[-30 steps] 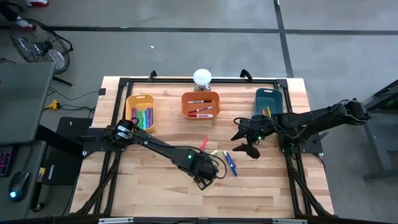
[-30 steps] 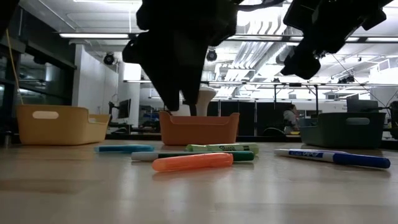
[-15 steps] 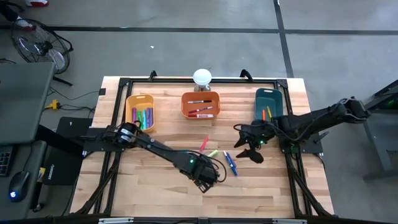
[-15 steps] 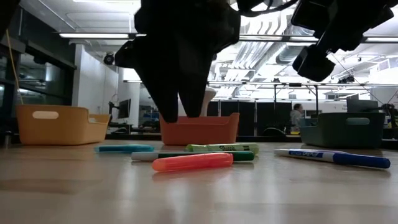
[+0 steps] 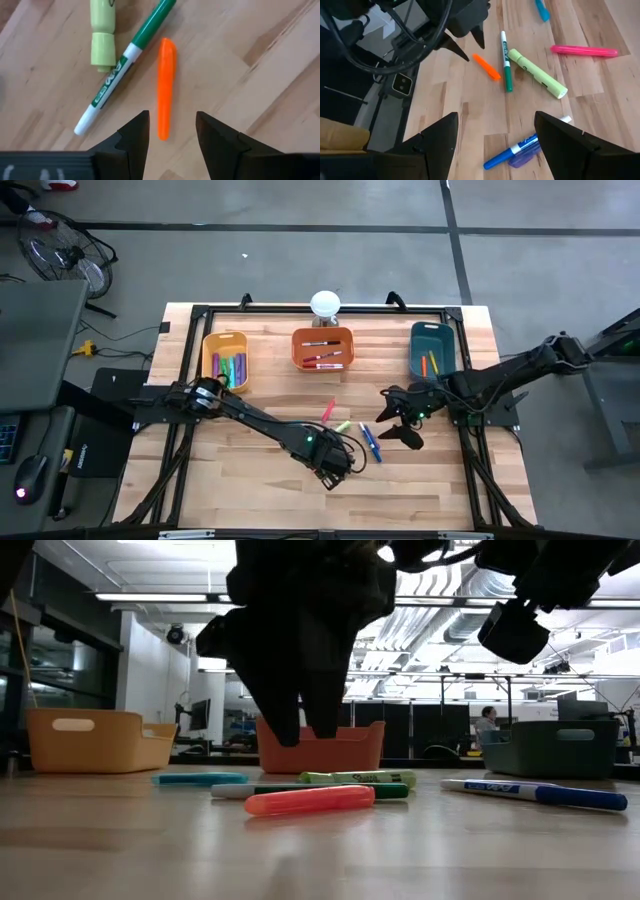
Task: Pick & Place Markers
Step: Put the orange pen into the blue bin
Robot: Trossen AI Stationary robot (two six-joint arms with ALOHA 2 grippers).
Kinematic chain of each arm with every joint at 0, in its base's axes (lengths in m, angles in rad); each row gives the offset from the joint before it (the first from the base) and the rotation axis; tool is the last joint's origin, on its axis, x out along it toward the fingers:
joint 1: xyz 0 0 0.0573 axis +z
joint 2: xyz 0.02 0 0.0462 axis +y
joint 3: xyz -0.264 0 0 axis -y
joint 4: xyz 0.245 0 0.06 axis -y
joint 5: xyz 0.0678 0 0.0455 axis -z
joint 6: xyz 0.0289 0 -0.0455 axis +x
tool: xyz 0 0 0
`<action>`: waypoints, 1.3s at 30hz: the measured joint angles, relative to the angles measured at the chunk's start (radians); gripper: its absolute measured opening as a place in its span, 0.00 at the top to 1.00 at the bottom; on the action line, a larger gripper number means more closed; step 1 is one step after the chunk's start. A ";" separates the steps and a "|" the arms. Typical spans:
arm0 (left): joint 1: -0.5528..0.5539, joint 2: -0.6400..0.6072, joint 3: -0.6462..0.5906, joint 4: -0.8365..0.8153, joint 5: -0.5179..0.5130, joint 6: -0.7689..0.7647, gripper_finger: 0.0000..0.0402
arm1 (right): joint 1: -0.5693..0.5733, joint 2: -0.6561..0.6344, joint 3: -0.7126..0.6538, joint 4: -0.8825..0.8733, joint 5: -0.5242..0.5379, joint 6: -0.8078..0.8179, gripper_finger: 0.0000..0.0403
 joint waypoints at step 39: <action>0.067 0.153 0.002 0.017 0.159 0.130 0.76 | 0.050 0.000 0.000 0.049 0.066 0.045 0.37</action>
